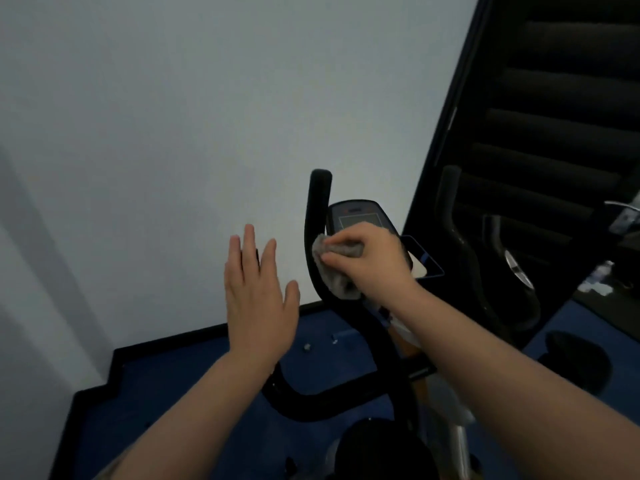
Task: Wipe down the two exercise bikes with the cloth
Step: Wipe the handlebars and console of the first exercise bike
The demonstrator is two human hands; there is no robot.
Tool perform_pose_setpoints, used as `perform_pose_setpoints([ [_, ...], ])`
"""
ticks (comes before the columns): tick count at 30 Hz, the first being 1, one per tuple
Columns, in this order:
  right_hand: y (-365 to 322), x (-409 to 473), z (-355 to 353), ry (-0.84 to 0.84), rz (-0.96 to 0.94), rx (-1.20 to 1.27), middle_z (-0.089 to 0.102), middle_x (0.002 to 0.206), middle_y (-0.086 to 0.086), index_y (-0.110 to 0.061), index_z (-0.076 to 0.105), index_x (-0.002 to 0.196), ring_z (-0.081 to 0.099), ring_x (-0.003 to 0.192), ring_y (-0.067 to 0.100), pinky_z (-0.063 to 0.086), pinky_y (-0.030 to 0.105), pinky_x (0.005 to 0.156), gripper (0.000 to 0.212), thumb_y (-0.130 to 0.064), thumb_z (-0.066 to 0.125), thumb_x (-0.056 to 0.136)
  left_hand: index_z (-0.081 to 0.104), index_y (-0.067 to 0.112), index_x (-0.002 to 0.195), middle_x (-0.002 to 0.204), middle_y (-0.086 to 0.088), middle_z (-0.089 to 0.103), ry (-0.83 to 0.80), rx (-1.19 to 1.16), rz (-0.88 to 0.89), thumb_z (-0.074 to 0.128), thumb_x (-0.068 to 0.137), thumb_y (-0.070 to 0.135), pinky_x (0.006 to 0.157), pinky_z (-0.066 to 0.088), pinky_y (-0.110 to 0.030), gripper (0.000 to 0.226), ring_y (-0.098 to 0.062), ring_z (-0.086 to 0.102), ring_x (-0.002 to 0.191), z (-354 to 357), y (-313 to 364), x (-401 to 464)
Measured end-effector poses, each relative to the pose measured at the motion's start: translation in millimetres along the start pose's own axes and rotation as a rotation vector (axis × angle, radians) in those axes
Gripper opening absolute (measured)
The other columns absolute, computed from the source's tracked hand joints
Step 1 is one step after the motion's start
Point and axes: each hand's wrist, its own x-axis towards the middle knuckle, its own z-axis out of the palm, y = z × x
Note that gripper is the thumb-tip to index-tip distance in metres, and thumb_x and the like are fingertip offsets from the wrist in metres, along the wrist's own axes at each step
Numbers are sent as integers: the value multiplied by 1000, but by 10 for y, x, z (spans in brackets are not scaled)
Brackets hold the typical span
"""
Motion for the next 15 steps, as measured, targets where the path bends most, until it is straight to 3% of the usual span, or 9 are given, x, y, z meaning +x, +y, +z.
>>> perform_pose_setpoints([
  [3,92,-56,189,-11,13,11,65,95,-6,-19,75,95,62,94,9,51,28,85,17,-21,79,79,13,11,154,161,-11,-9,-4,226,13,43,99,32,121,9,-43,66,-29,-10,148,50,-32,-22],
  [6,280,-364,66,-19,-162,-97,65,93,-15,-29,76,93,60,86,2,50,23,76,16,-28,79,77,14,11,154,161,-10,-8,19,233,11,44,99,32,120,7,-39,66,-27,-9,148,73,-52,-24],
  [8,375,-497,-133,-141,-203,-160,65,92,-20,-37,76,88,59,86,-1,49,19,74,17,-32,81,73,14,13,154,162,-7,-7,40,212,-20,46,98,30,118,9,-36,67,-26,-7,149,81,-57,-29],
  [10,386,-385,-308,-296,-133,-151,65,89,-20,-37,77,84,60,85,-1,51,25,78,16,-34,83,70,14,14,154,162,-6,-5,55,201,-46,48,98,27,117,15,-37,66,-27,-3,148,81,-76,-38],
  [12,306,-146,-353,-337,-135,-135,66,88,-15,-32,77,84,62,86,4,51,33,81,14,-34,82,72,12,15,154,162,-5,-4,71,169,-63,47,99,24,115,24,-39,67,-29,3,148,81,-55,-44],
  [15,150,35,-106,-222,-210,-99,62,102,-11,-29,74,97,59,98,10,50,36,85,17,-34,75,81,5,21,155,162,5,-8,108,85,-111,41,100,22,91,45,-32,66,-23,17,144,72,16,-52],
])
